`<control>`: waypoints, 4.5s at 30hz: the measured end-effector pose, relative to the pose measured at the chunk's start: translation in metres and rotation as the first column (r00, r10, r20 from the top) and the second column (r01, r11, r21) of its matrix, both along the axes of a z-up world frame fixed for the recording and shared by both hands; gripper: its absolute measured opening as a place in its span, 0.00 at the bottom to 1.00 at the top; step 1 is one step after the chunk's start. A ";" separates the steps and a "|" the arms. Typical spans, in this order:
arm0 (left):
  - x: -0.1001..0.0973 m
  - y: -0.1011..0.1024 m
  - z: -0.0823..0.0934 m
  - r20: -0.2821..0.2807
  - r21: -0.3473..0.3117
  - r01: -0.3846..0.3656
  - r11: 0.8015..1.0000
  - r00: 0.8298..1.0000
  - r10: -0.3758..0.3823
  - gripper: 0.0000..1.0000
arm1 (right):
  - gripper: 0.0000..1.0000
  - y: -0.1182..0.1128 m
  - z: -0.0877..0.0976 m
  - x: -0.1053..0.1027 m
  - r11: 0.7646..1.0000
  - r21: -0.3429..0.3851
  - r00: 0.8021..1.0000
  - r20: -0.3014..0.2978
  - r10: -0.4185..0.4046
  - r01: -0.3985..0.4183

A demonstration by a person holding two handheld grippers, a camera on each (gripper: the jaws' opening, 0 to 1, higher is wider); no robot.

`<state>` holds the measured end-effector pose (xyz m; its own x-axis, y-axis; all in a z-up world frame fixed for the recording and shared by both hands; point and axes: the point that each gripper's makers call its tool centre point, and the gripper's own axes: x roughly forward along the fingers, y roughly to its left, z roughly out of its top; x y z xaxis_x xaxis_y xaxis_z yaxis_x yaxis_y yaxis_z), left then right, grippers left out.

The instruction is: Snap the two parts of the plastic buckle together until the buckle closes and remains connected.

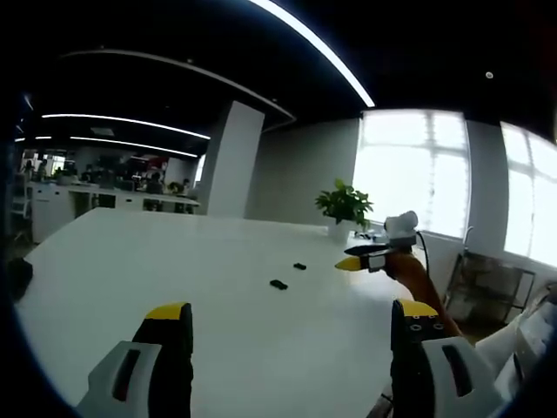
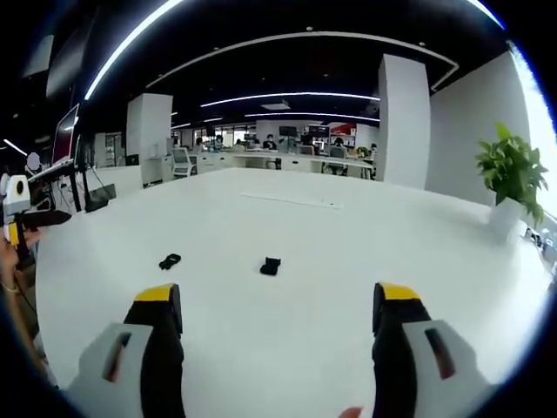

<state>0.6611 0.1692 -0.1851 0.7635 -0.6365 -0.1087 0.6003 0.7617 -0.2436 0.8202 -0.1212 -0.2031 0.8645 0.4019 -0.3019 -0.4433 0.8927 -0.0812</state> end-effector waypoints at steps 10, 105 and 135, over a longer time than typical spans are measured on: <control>0.003 0.004 0.001 0.000 -0.005 -0.004 1.000 1.000 0.004 0.96 | 0.91 0.007 0.015 0.007 1.000 0.008 1.000 0.020 0.009 -0.009; 0.119 -0.040 0.011 -0.001 0.070 0.172 0.983 0.985 -0.172 0.92 | 0.85 0.046 0.019 0.055 0.994 0.024 0.994 -0.037 0.105 -0.104; 0.138 -0.040 0.033 0.069 0.053 0.190 0.980 0.979 -0.194 0.92 | 0.84 0.050 0.024 0.076 0.991 0.105 0.996 -0.015 0.089 -0.087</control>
